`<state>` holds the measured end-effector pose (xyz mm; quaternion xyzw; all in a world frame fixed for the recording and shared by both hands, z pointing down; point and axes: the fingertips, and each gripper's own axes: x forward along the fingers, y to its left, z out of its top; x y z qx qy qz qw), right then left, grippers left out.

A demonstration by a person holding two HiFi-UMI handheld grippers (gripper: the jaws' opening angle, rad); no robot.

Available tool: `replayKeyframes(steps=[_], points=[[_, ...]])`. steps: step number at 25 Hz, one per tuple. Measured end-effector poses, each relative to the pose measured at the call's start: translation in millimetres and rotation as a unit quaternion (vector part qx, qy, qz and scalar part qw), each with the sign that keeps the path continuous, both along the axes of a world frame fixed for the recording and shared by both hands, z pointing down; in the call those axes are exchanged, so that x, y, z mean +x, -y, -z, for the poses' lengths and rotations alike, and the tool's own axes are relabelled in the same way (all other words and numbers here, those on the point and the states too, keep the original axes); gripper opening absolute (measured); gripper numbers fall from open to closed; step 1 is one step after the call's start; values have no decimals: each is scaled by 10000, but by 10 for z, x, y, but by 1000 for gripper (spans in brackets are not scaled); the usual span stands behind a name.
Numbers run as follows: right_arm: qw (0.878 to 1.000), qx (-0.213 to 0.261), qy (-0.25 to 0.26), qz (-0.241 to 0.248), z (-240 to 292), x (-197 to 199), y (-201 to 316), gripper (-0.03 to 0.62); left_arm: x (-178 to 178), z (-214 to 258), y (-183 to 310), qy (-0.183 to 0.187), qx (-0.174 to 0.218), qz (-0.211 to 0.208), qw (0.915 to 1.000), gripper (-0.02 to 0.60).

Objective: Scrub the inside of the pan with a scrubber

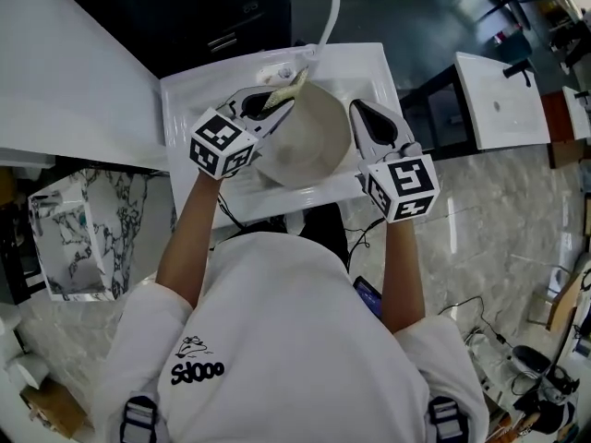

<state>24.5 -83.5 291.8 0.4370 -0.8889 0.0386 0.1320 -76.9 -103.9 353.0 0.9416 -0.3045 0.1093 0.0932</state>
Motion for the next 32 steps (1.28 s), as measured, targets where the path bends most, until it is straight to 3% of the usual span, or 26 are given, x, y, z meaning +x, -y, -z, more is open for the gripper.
replayKeyframes(steps=[4, 13, 23, 32], points=[[9993, 318, -148, -96, 262, 30, 47, 9, -152, 399, 86, -140, 574, 422, 9974, 66], [9947, 947, -332, -206, 762, 82, 200, 9, -451, 1045, 124, 430, 1639, 952, 9809, 66], [9850, 1634, -539, -139, 1271, -28, 169, 9, -794, 1622, 103, 201, 2194, 1346, 9661, 66], [9853, 1590, -617, -30, 1198, -91, 146, 9, -693, 1677, 20, 596, 2322, 1278, 9624, 66]])
